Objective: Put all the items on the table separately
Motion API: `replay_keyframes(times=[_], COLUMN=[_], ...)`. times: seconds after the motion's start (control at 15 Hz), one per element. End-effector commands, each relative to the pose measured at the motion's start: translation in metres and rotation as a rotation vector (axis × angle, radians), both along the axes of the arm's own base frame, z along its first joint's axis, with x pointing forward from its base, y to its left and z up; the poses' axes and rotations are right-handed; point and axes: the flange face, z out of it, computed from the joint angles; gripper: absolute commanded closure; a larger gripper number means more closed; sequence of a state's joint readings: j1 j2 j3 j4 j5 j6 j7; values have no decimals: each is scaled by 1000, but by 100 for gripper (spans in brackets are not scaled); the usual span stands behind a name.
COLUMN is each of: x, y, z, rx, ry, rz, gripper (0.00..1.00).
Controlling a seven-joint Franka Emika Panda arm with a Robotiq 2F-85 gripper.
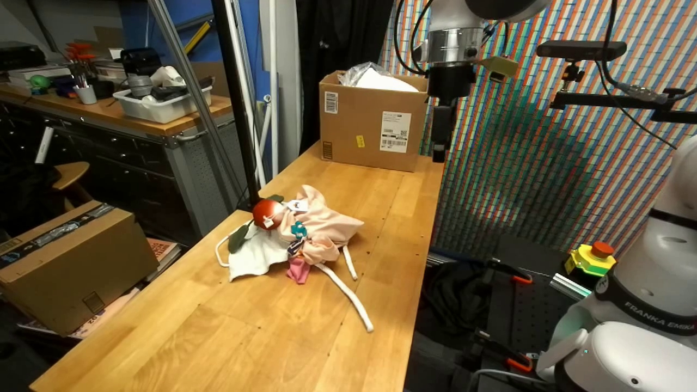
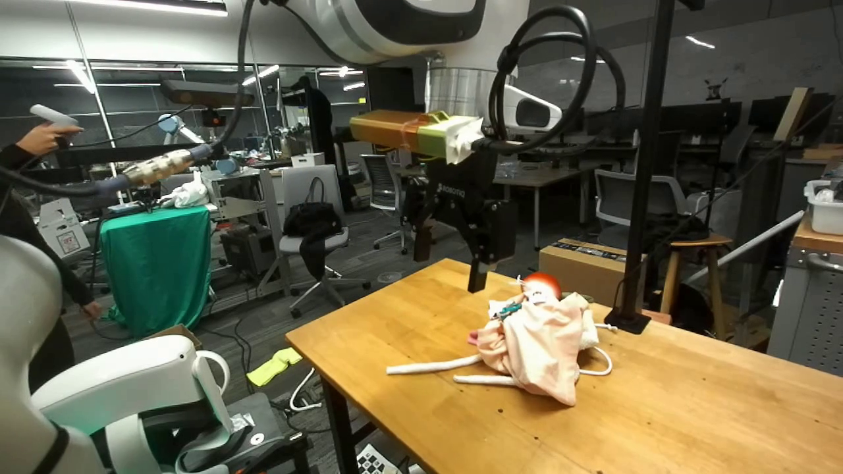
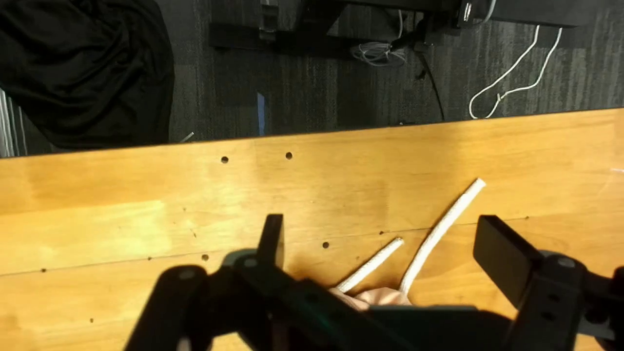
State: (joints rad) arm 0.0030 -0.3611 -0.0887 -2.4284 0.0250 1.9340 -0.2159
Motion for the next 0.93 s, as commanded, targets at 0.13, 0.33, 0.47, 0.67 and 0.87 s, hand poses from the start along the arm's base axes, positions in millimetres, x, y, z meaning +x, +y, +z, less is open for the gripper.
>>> replay_keyframes(times=[0.13,0.33,0.47,0.67,0.87], x=[75,113,138,166,194], y=[42,66,82,102,119], z=[0,-3,-5,-11,-25], rx=[-26,-42,-46,-37,-20], ry=[-13,-16,-13,-24,-45], rz=[86,131,145,171,174], gripper=[0,0,0,0,0])
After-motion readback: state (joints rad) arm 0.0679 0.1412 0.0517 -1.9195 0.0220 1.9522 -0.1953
